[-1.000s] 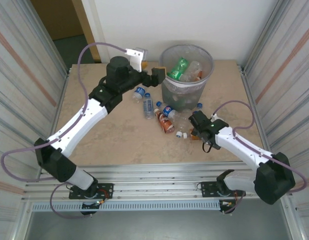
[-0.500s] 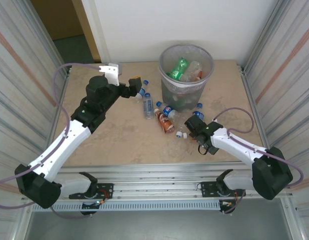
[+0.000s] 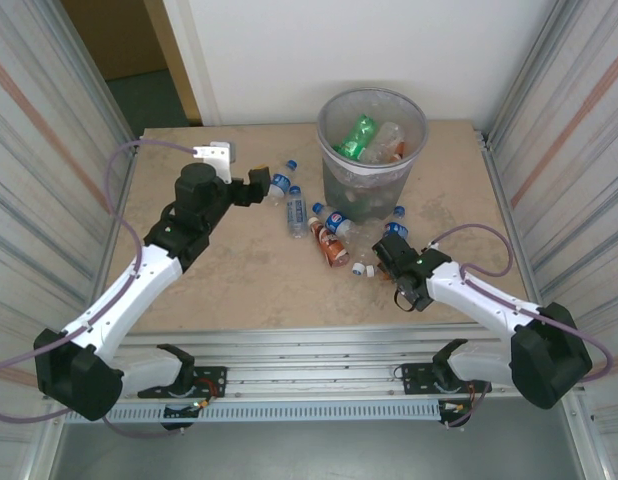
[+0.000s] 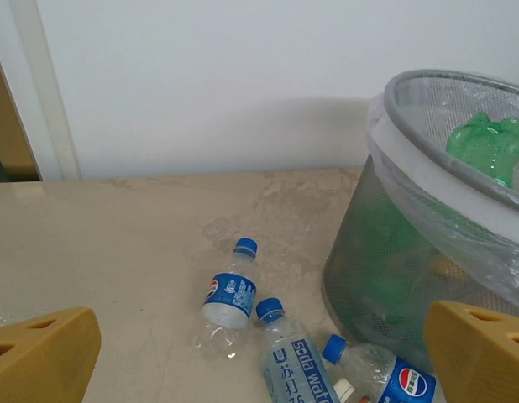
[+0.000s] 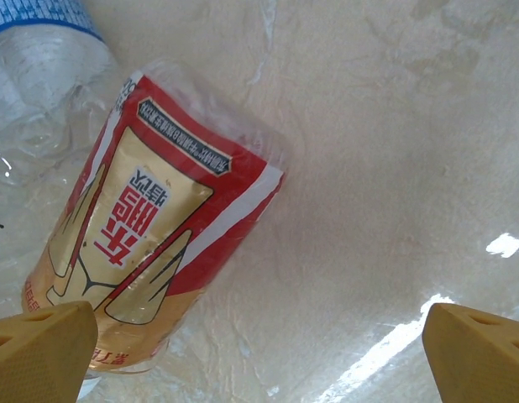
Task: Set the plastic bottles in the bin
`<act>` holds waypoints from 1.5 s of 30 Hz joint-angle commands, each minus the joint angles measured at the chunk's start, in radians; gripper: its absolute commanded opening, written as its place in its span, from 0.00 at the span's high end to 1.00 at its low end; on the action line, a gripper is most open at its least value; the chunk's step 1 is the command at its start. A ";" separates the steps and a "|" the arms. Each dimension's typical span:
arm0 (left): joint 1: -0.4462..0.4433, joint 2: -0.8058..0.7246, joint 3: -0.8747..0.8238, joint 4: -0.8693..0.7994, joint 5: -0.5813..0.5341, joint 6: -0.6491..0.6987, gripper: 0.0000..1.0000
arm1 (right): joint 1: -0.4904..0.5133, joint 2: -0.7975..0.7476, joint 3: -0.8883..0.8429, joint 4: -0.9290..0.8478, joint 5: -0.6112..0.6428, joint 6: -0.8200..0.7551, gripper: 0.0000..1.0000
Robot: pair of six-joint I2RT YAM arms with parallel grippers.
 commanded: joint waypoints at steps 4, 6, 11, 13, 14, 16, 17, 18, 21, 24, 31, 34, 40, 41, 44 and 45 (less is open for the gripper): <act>0.024 -0.028 -0.017 0.002 -0.022 0.020 0.01 | -0.010 0.071 -0.013 0.050 -0.042 0.041 0.02; 0.030 -0.028 -0.020 0.001 -0.019 0.021 0.01 | -0.015 0.083 -0.021 0.078 -0.057 0.038 0.02; 0.038 -0.032 -0.037 -0.009 -0.017 0.002 0.01 | -0.043 0.117 -0.037 0.149 -0.098 0.015 0.02; 0.038 -0.038 -0.045 -0.011 -0.014 -0.005 0.01 | -0.055 0.128 -0.042 0.176 -0.113 0.000 0.02; 0.038 -0.040 -0.050 -0.013 -0.011 -0.013 0.01 | -0.061 0.134 -0.043 0.189 -0.118 -0.005 0.02; 0.038 -0.046 -0.055 -0.021 -0.001 -0.024 0.01 | -0.071 0.138 -0.043 0.199 -0.123 -0.018 0.02; 0.038 -0.047 -0.059 -0.023 0.004 -0.031 0.01 | -0.075 0.139 -0.043 0.202 -0.124 -0.021 0.02; 0.038 -0.050 -0.062 -0.025 0.009 -0.036 0.01 | -0.081 0.139 -0.044 0.205 -0.124 -0.025 0.02; 0.039 -0.057 -0.072 -0.026 0.014 -0.041 0.01 | -0.094 0.138 -0.053 0.209 -0.127 -0.035 0.02; 0.039 -0.063 -0.075 -0.030 0.007 -0.040 0.01 | -0.103 0.132 -0.066 0.213 -0.120 -0.041 0.02; 0.038 -0.062 -0.072 -0.031 0.003 -0.042 0.01 | -0.137 0.129 -0.095 0.240 -0.131 -0.076 0.16; 0.038 -0.067 -0.076 -0.036 -0.001 -0.042 0.01 | -0.143 0.132 -0.095 0.237 -0.128 -0.101 0.30; 0.037 -0.082 -0.088 -0.048 -0.022 -0.041 0.01 | -0.171 0.097 -0.091 0.202 -0.124 -0.167 0.46; 0.038 -0.085 -0.091 -0.048 -0.026 -0.040 0.01 | -0.177 0.079 -0.087 0.186 -0.117 -0.181 0.47; 0.039 -0.090 -0.098 -0.052 -0.034 -0.038 0.01 | -0.193 0.006 -0.058 0.104 -0.073 -0.239 0.49; 0.039 -0.092 -0.100 -0.053 -0.037 -0.038 0.01 | -0.197 -0.020 -0.042 0.075 -0.053 -0.255 0.49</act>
